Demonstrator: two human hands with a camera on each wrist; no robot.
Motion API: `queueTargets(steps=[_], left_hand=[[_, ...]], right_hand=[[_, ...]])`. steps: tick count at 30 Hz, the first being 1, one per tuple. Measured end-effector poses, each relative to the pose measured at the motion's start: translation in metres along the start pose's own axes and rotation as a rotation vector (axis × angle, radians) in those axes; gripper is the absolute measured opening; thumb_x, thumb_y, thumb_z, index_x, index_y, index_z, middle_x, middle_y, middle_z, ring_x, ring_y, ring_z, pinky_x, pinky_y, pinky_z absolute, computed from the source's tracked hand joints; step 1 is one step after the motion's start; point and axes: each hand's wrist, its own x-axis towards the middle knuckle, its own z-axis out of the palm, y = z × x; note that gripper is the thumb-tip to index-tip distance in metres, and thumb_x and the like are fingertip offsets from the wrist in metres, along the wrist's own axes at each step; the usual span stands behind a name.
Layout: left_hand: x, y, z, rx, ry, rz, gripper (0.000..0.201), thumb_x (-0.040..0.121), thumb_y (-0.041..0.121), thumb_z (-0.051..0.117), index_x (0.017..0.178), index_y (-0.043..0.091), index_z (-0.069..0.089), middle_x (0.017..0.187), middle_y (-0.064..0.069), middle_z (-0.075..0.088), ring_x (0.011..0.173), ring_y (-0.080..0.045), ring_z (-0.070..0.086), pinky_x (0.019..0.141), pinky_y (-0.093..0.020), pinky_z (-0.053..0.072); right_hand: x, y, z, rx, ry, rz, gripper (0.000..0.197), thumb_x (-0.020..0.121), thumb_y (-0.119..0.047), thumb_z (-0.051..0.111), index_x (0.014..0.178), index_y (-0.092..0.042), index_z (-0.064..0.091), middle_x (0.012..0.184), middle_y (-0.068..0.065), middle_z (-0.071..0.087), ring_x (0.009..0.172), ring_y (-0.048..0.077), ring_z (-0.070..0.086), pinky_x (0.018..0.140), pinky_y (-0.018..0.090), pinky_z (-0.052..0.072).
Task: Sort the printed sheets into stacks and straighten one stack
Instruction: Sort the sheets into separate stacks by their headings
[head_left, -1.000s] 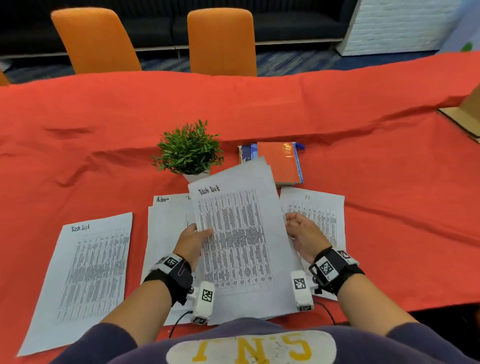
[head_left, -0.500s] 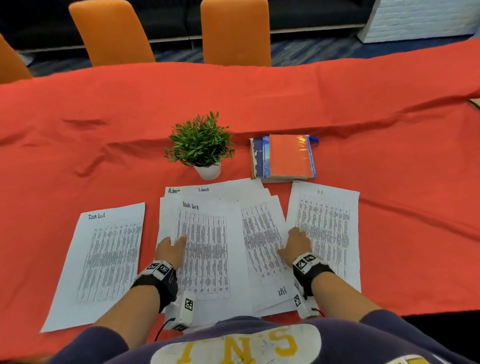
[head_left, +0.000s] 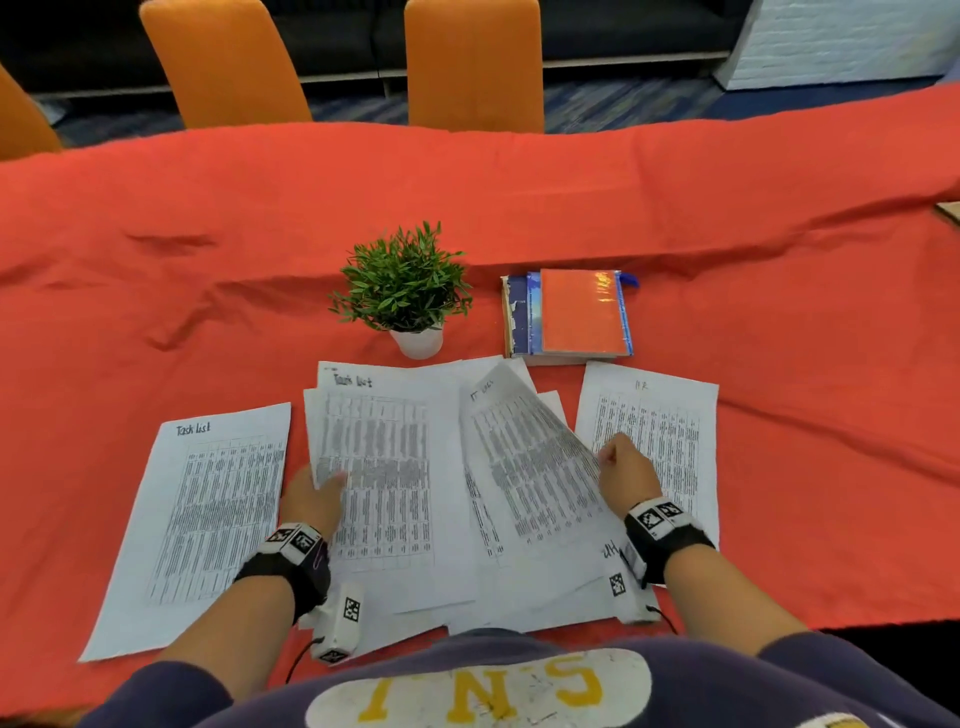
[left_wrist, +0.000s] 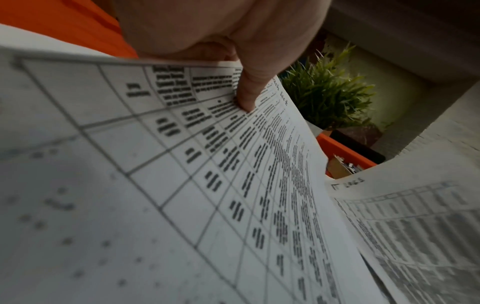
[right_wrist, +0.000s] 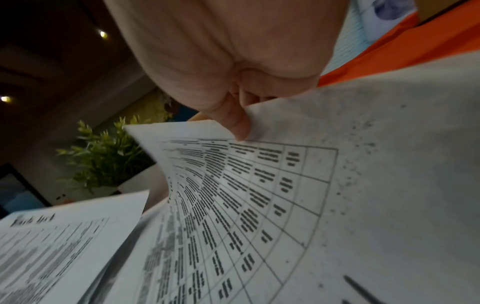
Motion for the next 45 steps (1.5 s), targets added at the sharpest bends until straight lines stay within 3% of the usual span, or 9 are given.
queueTargets(steps=[6, 9, 12, 17, 20, 29, 34, 38, 45], left_hand=[[0.005, -0.005, -0.020, -0.031, 0.101, -0.011, 0.054, 0.095, 0.030, 0.054, 0.142, 0.006, 0.039, 0.144, -0.017, 0.044, 0.131, -0.037, 0.042, 0.108, -0.050, 0.035], [0.003, -0.002, -0.025, -0.049, 0.111, 0.027, 0.062, 0.096, 0.029, 0.053, 0.148, 0.005, 0.028, 0.154, -0.014, 0.029, 0.141, -0.035, 0.029, 0.112, -0.047, 0.026], [0.006, -0.003, -0.036, -0.027, 0.115, 0.109, 0.054, 0.095, 0.032, 0.055, 0.141, 0.006, 0.041, 0.144, -0.016, 0.044, 0.131, -0.036, 0.043, 0.105, -0.049, 0.036], [0.007, 0.003, -0.055, -0.036, 0.133, 0.196, 0.037, 0.094, 0.030, 0.055, 0.126, 0.011, 0.056, 0.119, -0.006, 0.061, 0.110, -0.028, 0.056, 0.096, -0.045, 0.044], [0.001, 0.012, -0.061, -0.056, 0.136, 0.250, 0.025, 0.094, 0.026, 0.056, 0.116, 0.013, 0.060, 0.102, -0.005, 0.064, 0.094, -0.026, 0.059, 0.082, -0.038, 0.046], [-0.005, 0.023, -0.075, -0.152, 0.114, 0.345, 0.020, 0.093, 0.025, 0.057, 0.110, 0.015, 0.062, 0.096, -0.001, 0.066, 0.088, -0.022, 0.061, 0.065, -0.026, 0.045], [-0.004, 0.029, -0.080, -0.205, 0.065, 0.373, 0.024, 0.094, 0.024, 0.057, 0.116, 0.018, 0.060, 0.105, 0.004, 0.066, 0.093, -0.015, 0.062, 0.075, -0.028, 0.047], [-0.005, 0.033, -0.070, -0.267, -0.005, 0.364, 0.025, 0.094, 0.022, 0.057, 0.119, 0.020, 0.059, 0.108, 0.006, 0.065, 0.097, -0.012, 0.061, 0.079, -0.026, 0.045], [0.001, 0.033, -0.035, -0.214, -0.049, 0.333, 0.028, 0.097, 0.025, 0.052, 0.123, 0.016, 0.058, 0.118, 0.000, 0.063, 0.106, -0.020, 0.057, 0.091, -0.038, 0.046]], right_hand=[[-0.013, -0.021, -0.003, 0.110, -0.152, -0.183, 0.023, 0.097, -0.011, 0.043, 0.111, -0.027, 0.052, 0.083, 0.001, 0.066, 0.064, 0.016, 0.060, 0.051, 0.026, 0.045], [-0.014, -0.031, 0.016, 0.016, -0.169, -0.181, 0.021, 0.096, -0.007, 0.039, 0.104, -0.019, 0.054, 0.076, 0.006, 0.060, 0.059, 0.020, 0.053, 0.050, 0.025, 0.043], [-0.011, -0.035, 0.037, -0.136, -0.194, -0.158, 0.010, 0.095, -0.007, 0.040, 0.091, -0.008, 0.049, 0.072, 0.001, 0.048, 0.059, 0.016, 0.046, 0.049, 0.024, 0.038], [-0.004, -0.032, 0.064, -0.357, -0.184, -0.087, 0.028, 0.091, -0.015, 0.051, 0.116, -0.003, 0.052, 0.121, 0.014, 0.045, 0.112, 0.029, 0.045, 0.090, 0.035, 0.045], [0.000, -0.034, 0.069, -0.425, -0.160, -0.044, 0.035, 0.088, -0.020, 0.056, 0.121, -0.007, 0.051, 0.132, 0.014, 0.040, 0.122, 0.031, 0.038, 0.095, 0.038, 0.043], [0.006, -0.036, 0.071, -0.342, -0.145, -0.072, 0.026, 0.085, -0.009, 0.057, 0.110, -0.007, 0.051, 0.111, 0.013, 0.052, 0.103, 0.029, 0.053, 0.081, 0.035, 0.049], [0.004, -0.038, 0.057, 0.013, -0.090, -0.025, 0.029, 0.089, -0.001, 0.054, 0.108, -0.017, 0.040, 0.090, 0.006, 0.059, 0.074, 0.025, 0.059, 0.053, 0.027, 0.045], [0.005, -0.035, 0.028, 0.035, -0.037, -0.064, 0.020, 0.094, -0.010, 0.050, 0.108, -0.003, 0.061, 0.092, 0.014, 0.063, 0.074, 0.026, 0.060, 0.061, 0.027, 0.047], [-0.004, -0.032, -0.049, 0.214, 0.150, -0.059, 0.012, 0.094, -0.010, 0.052, 0.085, -0.005, 0.058, 0.068, 0.009, 0.054, 0.056, 0.020, 0.046, 0.050, 0.026, 0.038]])
